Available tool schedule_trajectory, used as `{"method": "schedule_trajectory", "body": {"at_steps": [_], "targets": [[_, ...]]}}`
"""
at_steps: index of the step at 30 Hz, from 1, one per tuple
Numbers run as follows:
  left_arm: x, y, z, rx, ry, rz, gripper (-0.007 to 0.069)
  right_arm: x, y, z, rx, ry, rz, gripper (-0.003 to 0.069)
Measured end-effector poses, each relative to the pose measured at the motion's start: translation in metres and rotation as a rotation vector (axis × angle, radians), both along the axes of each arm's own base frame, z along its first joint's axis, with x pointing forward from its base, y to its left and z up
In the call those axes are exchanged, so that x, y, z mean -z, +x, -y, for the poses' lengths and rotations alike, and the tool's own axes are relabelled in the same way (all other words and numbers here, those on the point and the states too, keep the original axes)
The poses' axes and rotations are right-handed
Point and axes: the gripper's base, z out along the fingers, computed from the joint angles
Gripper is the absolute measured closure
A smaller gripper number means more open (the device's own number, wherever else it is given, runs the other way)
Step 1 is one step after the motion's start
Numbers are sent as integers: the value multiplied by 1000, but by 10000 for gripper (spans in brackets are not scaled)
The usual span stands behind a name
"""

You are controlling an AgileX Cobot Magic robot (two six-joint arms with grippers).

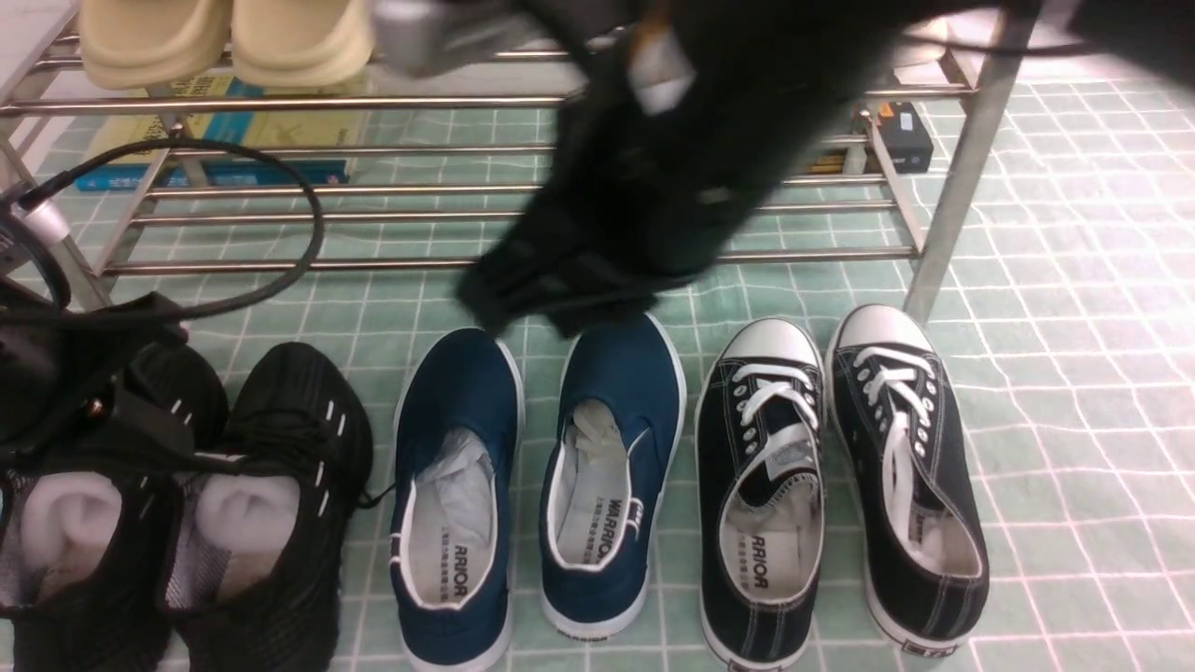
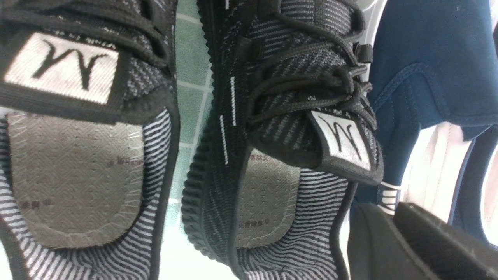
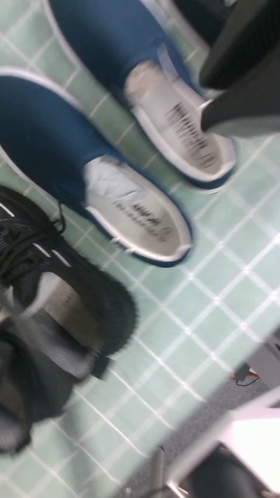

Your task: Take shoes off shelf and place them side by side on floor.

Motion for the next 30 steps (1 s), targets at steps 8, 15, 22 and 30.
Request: {"method": "schedule_trajectory", "body": {"at_steps": [8,15,22,30], "targets": [[2,-1,-7,21,92,-8,505,-20,-98,144,20,57,121,673],[2,0,-9,1,109,4,503,30,-155,228,37,412,465,673],[2,1,-9,0,113,7,571,72,-171,248,21,647,661,673],[2,1,-9,5,117,11,624,80,-170,253,13,577,753,671]]}}
